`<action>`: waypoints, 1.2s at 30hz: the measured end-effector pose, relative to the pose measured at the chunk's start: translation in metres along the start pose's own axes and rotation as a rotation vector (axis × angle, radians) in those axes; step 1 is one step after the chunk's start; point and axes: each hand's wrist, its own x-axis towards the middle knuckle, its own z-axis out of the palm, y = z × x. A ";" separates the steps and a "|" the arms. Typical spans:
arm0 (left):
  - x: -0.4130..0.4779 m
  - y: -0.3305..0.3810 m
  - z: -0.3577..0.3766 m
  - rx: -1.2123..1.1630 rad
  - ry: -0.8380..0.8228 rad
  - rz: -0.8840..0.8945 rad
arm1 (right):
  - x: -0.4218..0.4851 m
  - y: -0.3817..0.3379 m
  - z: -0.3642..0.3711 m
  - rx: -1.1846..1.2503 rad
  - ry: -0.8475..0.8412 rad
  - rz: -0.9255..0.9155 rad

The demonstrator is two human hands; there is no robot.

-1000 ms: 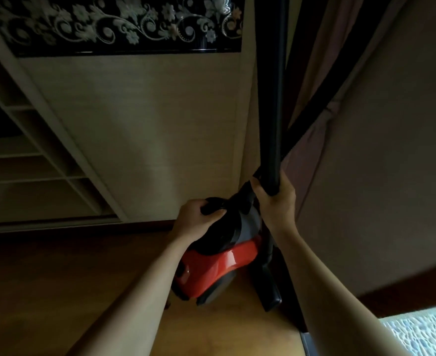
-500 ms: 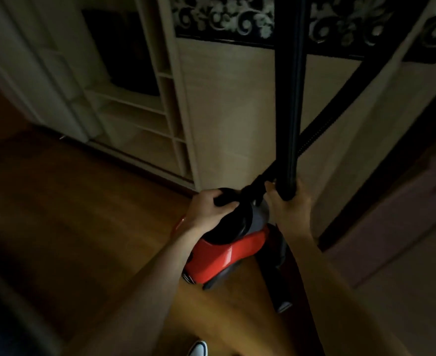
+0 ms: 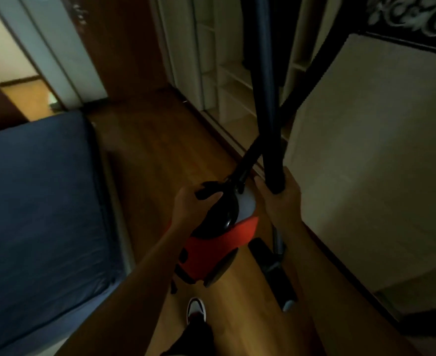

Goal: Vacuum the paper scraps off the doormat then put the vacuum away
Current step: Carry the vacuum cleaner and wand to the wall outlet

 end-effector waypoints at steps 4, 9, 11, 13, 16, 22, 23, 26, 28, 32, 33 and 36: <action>0.022 -0.020 -0.040 0.000 0.140 -0.044 | 0.025 0.004 0.053 0.001 -0.089 0.064; 0.062 -0.051 -0.076 -0.023 0.243 -0.082 | 0.067 0.017 0.116 -0.063 -0.221 0.046; 0.086 -0.064 -0.091 -0.034 0.266 -0.107 | 0.098 0.029 0.154 -0.062 -0.260 0.049; 0.115 -0.081 -0.107 -0.022 0.280 -0.115 | 0.138 0.053 0.201 -0.084 -0.317 0.065; 0.164 -0.105 -0.133 -0.046 0.278 -0.112 | 0.184 0.081 0.258 -0.057 -0.305 0.069; 0.254 -0.134 -0.188 -0.029 0.261 -0.095 | 0.236 0.054 0.332 -0.362 -0.338 -0.060; 0.267 -0.137 -0.197 -0.023 0.262 -0.084 | 0.245 0.051 0.345 -0.334 -0.347 -0.057; 0.303 -0.146 -0.221 0.005 0.275 -0.078 | 0.261 0.045 0.386 -0.164 -0.332 0.022; 0.327 -0.154 -0.234 0.013 0.295 -0.085 | 0.272 0.036 0.406 -0.141 -0.349 0.021; 0.374 -0.167 -0.254 -0.006 0.343 -0.112 | 0.307 0.025 0.444 -0.046 -0.419 0.017; 0.386 -0.170 -0.257 -0.012 0.355 -0.122 | 0.317 0.024 0.452 -0.034 -0.441 0.006; 0.426 -0.179 -0.265 -0.016 0.380 -0.147 | 0.353 0.024 0.477 -0.017 -0.483 -0.019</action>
